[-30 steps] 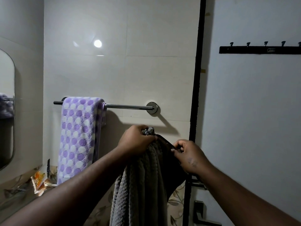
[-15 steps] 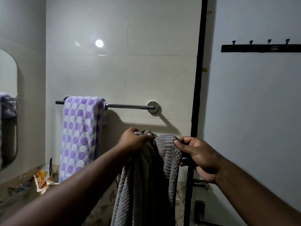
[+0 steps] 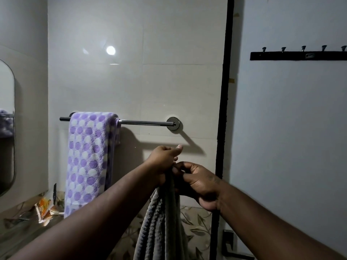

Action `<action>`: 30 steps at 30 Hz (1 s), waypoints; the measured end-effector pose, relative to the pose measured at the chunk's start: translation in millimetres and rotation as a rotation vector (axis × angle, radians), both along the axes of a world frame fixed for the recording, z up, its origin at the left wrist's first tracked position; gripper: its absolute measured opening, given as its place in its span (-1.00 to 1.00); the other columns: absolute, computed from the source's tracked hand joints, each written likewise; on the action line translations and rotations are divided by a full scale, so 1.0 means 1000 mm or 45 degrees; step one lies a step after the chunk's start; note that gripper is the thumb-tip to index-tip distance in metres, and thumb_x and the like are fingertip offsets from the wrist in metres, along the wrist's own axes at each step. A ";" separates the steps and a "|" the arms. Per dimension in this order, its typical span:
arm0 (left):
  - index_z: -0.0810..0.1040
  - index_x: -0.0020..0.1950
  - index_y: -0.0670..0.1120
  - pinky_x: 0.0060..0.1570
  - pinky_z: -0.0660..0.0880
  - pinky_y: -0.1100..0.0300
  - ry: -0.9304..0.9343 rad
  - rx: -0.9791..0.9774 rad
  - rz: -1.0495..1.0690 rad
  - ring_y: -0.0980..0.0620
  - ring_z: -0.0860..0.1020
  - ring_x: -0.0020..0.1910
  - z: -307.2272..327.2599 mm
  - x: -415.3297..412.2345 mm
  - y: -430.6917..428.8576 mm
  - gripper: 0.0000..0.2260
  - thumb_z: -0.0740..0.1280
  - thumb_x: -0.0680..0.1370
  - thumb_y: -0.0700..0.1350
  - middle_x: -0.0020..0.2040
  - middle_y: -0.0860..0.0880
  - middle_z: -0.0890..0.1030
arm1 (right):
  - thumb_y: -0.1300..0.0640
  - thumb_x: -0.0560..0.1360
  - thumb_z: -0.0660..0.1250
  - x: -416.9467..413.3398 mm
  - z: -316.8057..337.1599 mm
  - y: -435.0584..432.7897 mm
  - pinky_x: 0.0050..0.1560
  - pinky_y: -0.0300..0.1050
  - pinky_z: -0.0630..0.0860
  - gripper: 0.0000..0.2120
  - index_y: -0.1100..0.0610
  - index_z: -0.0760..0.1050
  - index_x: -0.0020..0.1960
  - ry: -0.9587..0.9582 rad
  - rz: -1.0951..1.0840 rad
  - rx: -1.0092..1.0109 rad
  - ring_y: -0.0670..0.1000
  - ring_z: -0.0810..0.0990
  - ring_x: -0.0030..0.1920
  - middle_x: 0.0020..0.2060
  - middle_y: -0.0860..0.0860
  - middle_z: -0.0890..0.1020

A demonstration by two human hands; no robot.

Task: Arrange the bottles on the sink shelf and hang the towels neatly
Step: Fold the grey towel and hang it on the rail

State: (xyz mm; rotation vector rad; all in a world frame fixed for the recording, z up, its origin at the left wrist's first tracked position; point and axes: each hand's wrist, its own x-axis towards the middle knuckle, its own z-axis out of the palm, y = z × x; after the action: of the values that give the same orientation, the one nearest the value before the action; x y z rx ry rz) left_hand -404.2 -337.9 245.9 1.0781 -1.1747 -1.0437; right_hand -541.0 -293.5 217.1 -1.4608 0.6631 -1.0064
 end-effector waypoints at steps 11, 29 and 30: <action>0.53 -0.02 -0.06 -0.27 0.44 0.15 -0.632 -0.273 0.200 0.04 0.52 -0.28 -0.028 0.022 0.018 -0.88 0.29 0.69 -0.08 -0.18 -0.04 0.62 | 0.27 0.60 0.32 -0.015 -0.007 -0.022 -0.15 -0.16 0.63 -0.88 0.17 0.61 -0.07 -0.223 -0.139 0.060 -0.01 0.66 -0.26 -0.22 0.10 0.71; 0.61 0.10 -0.19 -0.31 0.28 0.17 -0.435 -0.005 -0.472 0.03 0.38 -0.28 -0.029 0.090 0.028 -0.37 0.57 0.34 0.31 -0.15 -0.15 0.48 | 0.25 0.62 0.32 -0.058 0.007 -0.051 -0.26 -0.23 0.49 -0.85 0.13 0.53 -0.12 0.052 -0.586 -0.010 -0.04 0.51 -0.22 -0.23 0.02 0.57; 0.61 0.12 -0.23 -0.27 0.35 0.16 -0.300 -0.023 -0.487 0.00 0.43 -0.25 -0.031 0.086 0.028 -0.43 0.55 0.42 0.23 -0.09 -0.20 0.50 | 0.23 0.62 0.33 -0.058 0.008 -0.052 -0.28 -0.23 0.51 -0.85 0.13 0.54 -0.13 0.176 -0.638 -0.058 -0.03 0.51 -0.25 -0.21 0.04 0.56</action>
State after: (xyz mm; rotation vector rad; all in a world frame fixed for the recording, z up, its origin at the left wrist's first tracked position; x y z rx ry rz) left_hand -318.6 -310.1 214.8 1.0032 -1.6222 -1.2170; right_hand -599.2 -345.6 225.2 -1.4436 1.1505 -1.3134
